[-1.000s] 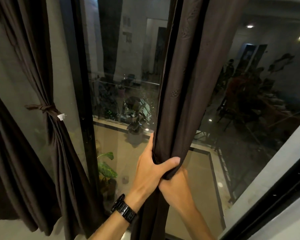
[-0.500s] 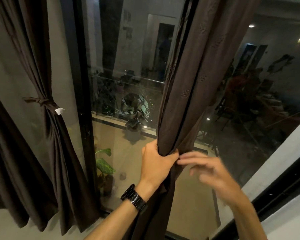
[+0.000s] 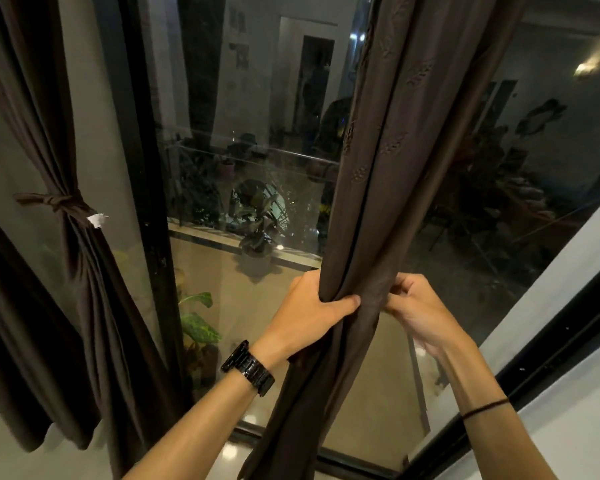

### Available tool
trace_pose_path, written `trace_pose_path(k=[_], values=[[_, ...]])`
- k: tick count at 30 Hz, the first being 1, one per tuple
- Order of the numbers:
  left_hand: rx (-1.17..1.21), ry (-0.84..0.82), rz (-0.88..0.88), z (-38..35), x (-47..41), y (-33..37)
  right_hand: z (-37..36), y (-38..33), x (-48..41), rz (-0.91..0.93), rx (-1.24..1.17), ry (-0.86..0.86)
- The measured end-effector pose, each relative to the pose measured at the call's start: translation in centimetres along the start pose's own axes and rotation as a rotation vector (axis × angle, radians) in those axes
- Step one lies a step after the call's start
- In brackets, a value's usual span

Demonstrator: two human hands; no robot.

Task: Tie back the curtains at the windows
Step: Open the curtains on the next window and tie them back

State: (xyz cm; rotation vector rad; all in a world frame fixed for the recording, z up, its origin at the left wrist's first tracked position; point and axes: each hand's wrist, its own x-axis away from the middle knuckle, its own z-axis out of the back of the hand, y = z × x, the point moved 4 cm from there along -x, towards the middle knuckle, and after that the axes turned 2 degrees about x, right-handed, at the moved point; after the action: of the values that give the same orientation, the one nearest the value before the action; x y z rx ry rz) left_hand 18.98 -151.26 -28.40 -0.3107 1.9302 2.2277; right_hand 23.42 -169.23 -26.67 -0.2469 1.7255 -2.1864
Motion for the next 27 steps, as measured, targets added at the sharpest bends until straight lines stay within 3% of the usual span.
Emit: trace_pose_path(k=[5, 10, 13, 16, 20, 23, 27], values=[[-0.157, -0.018, -0.051, 0.2, 0.1, 0.7, -0.5, 0.6, -0.8, 0.004, 0.412, -0.131], [-0.426, 0.045, -0.101, 0.2, 0.2, 1.8, -0.1, 0.3, -0.9, 0.214, 1.011, -0.012], [-0.728, 0.18, -0.154, 0.5, 0.5, 2.8, -0.3, -0.9, 1.4, 0.342, 1.32, 0.202], [-0.805, 0.248, -0.137, 0.4, 0.9, 3.1, -1.9, -3.3, 5.0, 0.542, 1.3, 0.447], [-0.794, 0.293, -0.202, -0.4, 1.6, 3.1, -4.0, -3.9, 8.0, 0.901, 1.226, 0.554], [-0.698, 0.29, -0.245, -1.5, 2.4, 3.2, -5.1, -3.9, 8.4, 1.17, 1.268, 0.433], [-0.555, 0.326, -0.204, -2.0, 2.7, 2.8, -4.7, -6.1, 7.5, 1.291, 1.392, 0.164]])
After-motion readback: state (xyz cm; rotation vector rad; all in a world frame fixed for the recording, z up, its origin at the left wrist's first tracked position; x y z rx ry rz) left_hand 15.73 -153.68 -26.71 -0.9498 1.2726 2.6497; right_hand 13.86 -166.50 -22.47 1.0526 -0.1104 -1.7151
